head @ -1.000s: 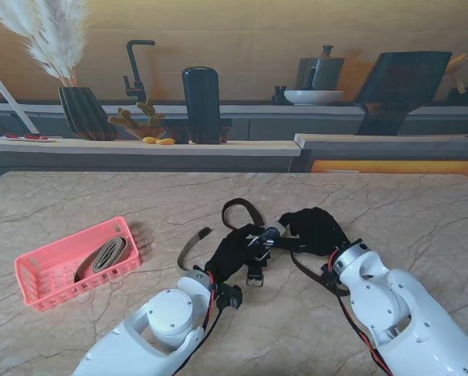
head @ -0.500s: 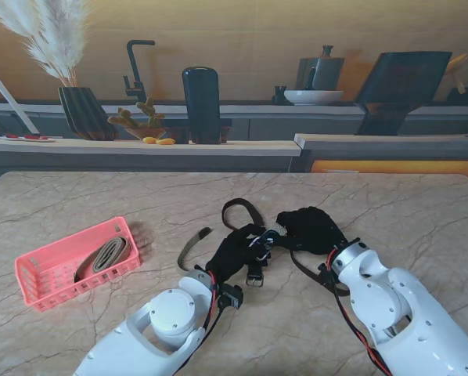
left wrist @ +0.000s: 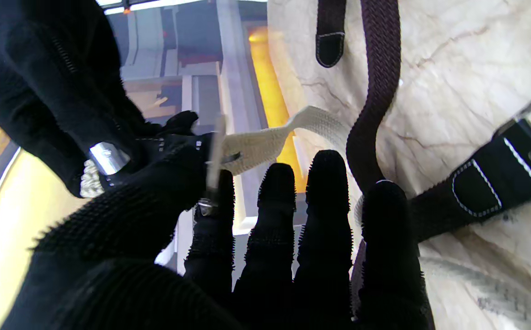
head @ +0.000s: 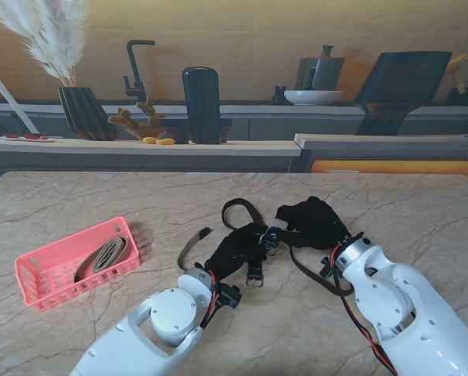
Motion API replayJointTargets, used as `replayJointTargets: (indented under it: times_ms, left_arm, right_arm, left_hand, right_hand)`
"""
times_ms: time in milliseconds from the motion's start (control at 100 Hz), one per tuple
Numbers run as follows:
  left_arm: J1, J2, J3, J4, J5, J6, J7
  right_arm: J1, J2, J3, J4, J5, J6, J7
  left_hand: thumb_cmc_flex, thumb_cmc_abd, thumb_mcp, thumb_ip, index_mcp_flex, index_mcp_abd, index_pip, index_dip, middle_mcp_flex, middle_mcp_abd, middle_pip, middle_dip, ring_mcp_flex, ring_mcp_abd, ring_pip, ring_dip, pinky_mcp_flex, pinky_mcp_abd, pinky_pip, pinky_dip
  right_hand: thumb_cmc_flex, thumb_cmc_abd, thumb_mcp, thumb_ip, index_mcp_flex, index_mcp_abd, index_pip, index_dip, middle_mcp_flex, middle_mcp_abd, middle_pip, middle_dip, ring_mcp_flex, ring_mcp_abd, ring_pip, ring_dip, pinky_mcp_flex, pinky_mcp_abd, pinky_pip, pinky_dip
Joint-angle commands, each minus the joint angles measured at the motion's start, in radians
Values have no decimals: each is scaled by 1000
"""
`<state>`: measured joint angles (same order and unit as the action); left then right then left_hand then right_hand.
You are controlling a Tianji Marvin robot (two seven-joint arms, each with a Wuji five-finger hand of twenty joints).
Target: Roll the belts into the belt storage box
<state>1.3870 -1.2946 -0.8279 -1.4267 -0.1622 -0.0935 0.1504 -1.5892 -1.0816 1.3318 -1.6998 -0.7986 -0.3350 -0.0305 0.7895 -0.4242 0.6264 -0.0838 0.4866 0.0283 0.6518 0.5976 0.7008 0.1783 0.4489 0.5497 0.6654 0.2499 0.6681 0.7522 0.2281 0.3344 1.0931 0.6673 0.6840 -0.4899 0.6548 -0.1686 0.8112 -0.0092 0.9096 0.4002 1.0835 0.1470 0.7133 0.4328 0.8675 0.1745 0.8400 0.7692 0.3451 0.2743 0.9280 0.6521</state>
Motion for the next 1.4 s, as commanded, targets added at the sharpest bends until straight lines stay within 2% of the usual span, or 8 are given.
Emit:
replayJointTargets:
  times_ms: [0,140,600,1010,1110,1230,1340,1390]
  left_arm:
    - [3,15,-16,1,17,-8,-5]
    - [2,40,-49,-13,105,-2,-24]
    - [-105,41,3,76,296,-102,21]
    - [-194,-41,92,191,298,-186,175]
    - [-193,-53,98,194,246,-230,172]
    - [-185,-61,106,198,191,-283,159]
    - [-172,-66,112,195,138,-301,141]
    - [-171,-69,116,198,122,-305,136]
  right_arm:
    - [17,1,9,-34,-7,-17,-1]
    - [31,5,26,-59,-27,-56,8]
    - [60,11,30,-135,68,-92,104]
    - [44,15,48,-186,159,-75,170]
    - [39,15,52,-196,168,-68,174]
    - [36,14,55,-204,170,-58,172]
    - [37,12,53,-206,173,-47,167]
    - [37,12,52,-207,175,-44,167]
  left_hand:
    - [-57,-12,-21,24,-33,1,-70,-36,-77,-26,-44,-36,-95,-21,-97,-49,-33,-9,-22,7]
    - [-82,-9,-105,25,-115,6,-206,-119,-219,-22,-146,-99,-276,-65,-267,-138,-105,-68,-120,9]
    - [-201,-131,18,9,-335,17,-490,-397,-551,-48,-354,-337,-536,-148,-524,-455,-247,-315,-620,-402]
    - [-254,-188,118,-6,-346,-142,-679,-508,-597,-110,-451,-377,-577,-192,-525,-517,-244,-359,-704,-454]
    - [-252,-216,165,-18,-349,-181,-613,-313,-542,-175,-363,-352,-567,-212,-492,-543,-247,-358,-681,-441]
    - [-184,-195,178,-19,-317,-219,-197,-142,-454,-230,-235,-348,-541,-226,-454,-556,-236,-355,-668,-435]
    - [-93,-120,162,-21,-30,-221,51,-82,-227,-240,-196,-327,-485,-233,-435,-546,-208,-353,-651,-427]
    - [15,-146,72,-108,100,-226,143,-91,-75,-257,-179,-313,-428,-236,-422,-537,-191,-341,-630,-416]
  right_hand:
    - [88,13,103,4,13,-172,55,17,30,-16,-12,-4,3,-45,-16,-10,-20,-6,-15,-14]
    - [90,17,99,-1,12,-174,56,20,34,-20,-12,-1,14,-57,-17,-10,-9,-28,-22,-16]
    - [90,34,83,0,7,-177,59,25,35,-22,11,16,26,-72,8,10,13,-47,-20,-6]
    - [91,39,78,7,8,-168,58,25,37,-17,20,22,32,-70,16,19,14,-51,-22,2]
    - [91,41,76,9,7,-169,58,26,36,-17,21,24,31,-69,17,21,15,-52,-23,5]
    - [91,43,73,12,6,-167,58,28,36,-15,23,26,33,-67,20,24,17,-54,-23,8]
    - [91,44,71,14,6,-165,57,28,36,-14,27,29,34,-67,24,27,19,-57,-23,11]
    - [91,45,71,15,6,-166,57,28,36,-14,28,30,33,-66,25,28,18,-58,-23,12]
